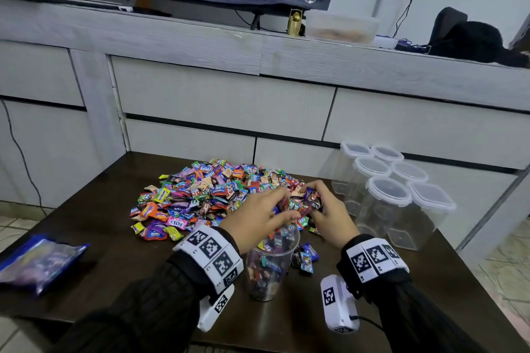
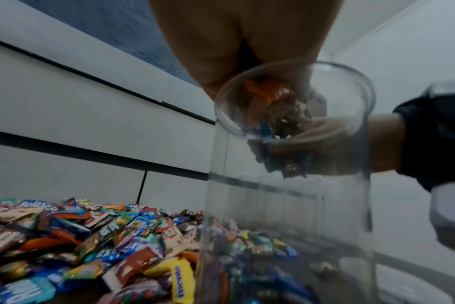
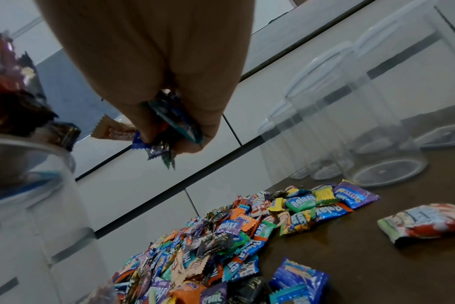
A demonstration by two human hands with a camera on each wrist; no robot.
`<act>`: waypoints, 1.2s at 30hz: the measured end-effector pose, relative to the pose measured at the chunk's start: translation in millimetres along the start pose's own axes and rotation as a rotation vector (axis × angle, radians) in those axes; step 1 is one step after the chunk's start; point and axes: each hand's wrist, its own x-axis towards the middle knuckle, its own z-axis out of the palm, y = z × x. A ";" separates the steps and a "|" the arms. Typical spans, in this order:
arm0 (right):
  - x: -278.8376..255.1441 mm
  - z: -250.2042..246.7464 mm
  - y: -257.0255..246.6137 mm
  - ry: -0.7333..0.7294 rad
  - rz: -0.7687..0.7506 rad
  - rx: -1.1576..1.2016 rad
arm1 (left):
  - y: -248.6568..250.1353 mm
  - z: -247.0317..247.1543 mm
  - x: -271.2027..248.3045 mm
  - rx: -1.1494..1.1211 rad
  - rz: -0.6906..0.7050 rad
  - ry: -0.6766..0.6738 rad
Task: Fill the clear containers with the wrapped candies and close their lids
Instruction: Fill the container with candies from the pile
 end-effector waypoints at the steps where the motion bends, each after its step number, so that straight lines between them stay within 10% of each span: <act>1: -1.0 -0.2 0.6 -0.003 0.000 -0.003 | -0.8 2.0 -1.7 0.020 -0.004 -0.016; 24: -2.4 0.3 4.1 -0.003 0.006 -0.039 | 2.3 -2.2 -1.2 0.593 0.130 -0.114; 36: -1.7 -4.2 0.5 -0.004 0.047 -0.083 | 1.7 -11.5 2.2 0.430 0.151 -0.206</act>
